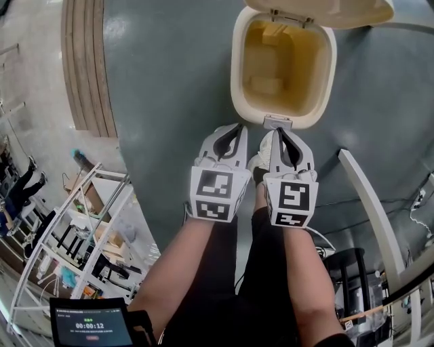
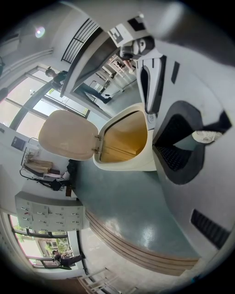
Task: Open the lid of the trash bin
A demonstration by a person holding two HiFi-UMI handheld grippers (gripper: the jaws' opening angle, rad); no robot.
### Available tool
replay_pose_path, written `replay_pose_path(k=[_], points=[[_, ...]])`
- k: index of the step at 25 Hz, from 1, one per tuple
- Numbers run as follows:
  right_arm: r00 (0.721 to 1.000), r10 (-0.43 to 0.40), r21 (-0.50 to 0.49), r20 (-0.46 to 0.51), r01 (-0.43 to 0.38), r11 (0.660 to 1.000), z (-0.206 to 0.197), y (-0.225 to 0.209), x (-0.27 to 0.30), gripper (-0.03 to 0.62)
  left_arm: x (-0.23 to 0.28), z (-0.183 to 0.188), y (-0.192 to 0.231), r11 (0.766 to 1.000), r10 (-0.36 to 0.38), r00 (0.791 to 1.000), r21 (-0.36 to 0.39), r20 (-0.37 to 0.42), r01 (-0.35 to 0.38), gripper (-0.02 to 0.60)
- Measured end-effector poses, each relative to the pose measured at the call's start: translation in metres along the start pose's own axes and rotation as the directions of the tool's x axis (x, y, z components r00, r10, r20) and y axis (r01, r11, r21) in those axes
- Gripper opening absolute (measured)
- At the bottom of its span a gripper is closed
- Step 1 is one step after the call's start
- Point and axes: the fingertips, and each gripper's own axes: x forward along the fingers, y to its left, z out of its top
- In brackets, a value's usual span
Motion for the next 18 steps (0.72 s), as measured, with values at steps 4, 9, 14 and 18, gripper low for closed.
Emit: replay_pose_path(k=[4, 9, 14, 18], points=[[1.0, -0.01, -0.033, 0.012, 0.01, 0.999, 0.005, 0.0, -0.005, 0.002, -0.005, 0.004, 0.002, 0.999, 0.012, 1.0, 0.03, 0.013, -0.012, -0.003], [0.999, -0.012, -0.021, 0.039, 0.013, 1.0, 0.014, 0.003, -0.011, 0.0, -0.013, 0.02, 0.004, 0.998, 0.019, 0.999, 0.054, 0.043, -0.021, -0.003], [0.996, -0.021, -0.021, 0.083, 0.023, 1.0, 0.041, -0.003, -0.028, 0.001, -0.03, 0.05, -0.002, 0.997, 0.013, 0.997, 0.069, 0.079, -0.018, -0.003], [0.988, -0.04, -0.032, 0.15, 0.046, 0.998, 0.088, 0.002, -0.069, 0.001, -0.077, 0.094, -0.013, 0.993, 0.005, 0.989, 0.118, 0.148, -0.023, -0.003]])
